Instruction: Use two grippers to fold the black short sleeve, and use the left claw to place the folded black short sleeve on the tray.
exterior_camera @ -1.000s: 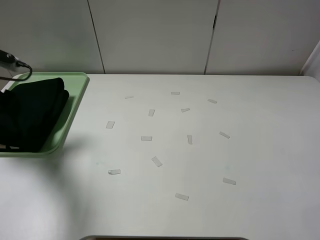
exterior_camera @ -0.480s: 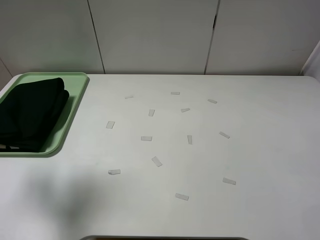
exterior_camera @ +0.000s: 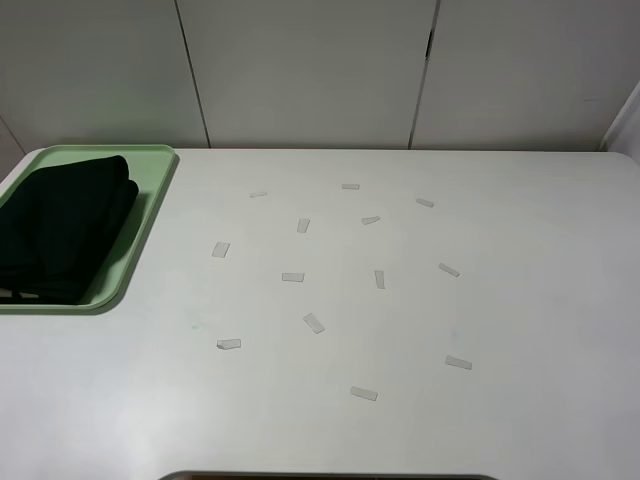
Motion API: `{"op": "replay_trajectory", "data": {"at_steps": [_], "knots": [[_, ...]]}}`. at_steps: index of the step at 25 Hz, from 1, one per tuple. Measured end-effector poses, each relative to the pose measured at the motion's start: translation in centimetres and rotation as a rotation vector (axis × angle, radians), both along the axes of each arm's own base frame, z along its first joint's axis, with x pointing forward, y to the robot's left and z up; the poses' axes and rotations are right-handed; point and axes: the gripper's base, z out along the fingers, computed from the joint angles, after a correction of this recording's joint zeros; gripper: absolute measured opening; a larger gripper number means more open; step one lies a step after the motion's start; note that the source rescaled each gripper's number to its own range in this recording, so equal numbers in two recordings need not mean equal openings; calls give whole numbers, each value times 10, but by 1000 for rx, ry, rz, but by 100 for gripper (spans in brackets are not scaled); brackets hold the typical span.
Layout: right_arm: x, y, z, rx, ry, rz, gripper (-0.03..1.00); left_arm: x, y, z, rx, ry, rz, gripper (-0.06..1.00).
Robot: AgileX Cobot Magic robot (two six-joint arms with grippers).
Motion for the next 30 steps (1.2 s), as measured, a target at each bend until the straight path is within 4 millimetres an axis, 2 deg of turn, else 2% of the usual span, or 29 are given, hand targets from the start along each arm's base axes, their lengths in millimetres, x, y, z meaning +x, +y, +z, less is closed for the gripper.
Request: {"op": "replay_trajectory", "data": {"at_steps": [8, 11, 17, 25, 30], "knots": [[0, 0, 0, 0, 0, 0, 100, -67, -8, -33, -85, -84, 49, 100], [0, 0, 0, 0, 0, 0, 100, -83, -11, -43, -117, -38, 13, 100], [0, 0, 0, 0, 0, 0, 100, -84, -7, -53, -195, 40, -94, 100], [0, 0, 0, 0, 0, 0, 100, -75, 2, -71, -192, 100, 14, 100], [0, 0, 0, 0, 0, 0, 100, -73, 3, -74, -185, 107, 31, 100]]}}
